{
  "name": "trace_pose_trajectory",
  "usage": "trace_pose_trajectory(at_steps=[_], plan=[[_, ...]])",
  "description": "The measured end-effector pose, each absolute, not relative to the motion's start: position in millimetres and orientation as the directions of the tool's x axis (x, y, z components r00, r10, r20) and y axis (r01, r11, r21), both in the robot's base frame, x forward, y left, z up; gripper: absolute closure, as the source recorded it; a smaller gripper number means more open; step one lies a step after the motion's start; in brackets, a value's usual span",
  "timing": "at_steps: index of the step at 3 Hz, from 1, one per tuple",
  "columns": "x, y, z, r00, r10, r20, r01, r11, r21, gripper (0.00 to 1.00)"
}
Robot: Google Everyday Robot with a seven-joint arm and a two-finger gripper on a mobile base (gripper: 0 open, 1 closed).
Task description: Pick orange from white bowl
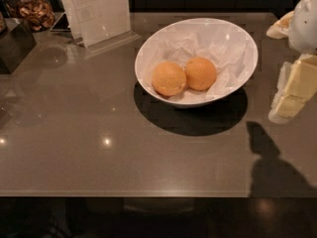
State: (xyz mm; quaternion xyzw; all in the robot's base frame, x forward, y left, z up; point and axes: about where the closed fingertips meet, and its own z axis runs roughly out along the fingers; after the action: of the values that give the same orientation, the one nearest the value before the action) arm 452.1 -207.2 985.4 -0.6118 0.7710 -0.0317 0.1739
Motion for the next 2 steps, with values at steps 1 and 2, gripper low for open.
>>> trace_pose_trajectory(at_steps=[1,2], plan=[[479,-187,989,-0.126,-0.954,-0.271,-0.950,0.195,-0.244,0.00],[508,-170,989,-0.079,-0.944,-0.320,-0.962,0.156,-0.225,0.00]])
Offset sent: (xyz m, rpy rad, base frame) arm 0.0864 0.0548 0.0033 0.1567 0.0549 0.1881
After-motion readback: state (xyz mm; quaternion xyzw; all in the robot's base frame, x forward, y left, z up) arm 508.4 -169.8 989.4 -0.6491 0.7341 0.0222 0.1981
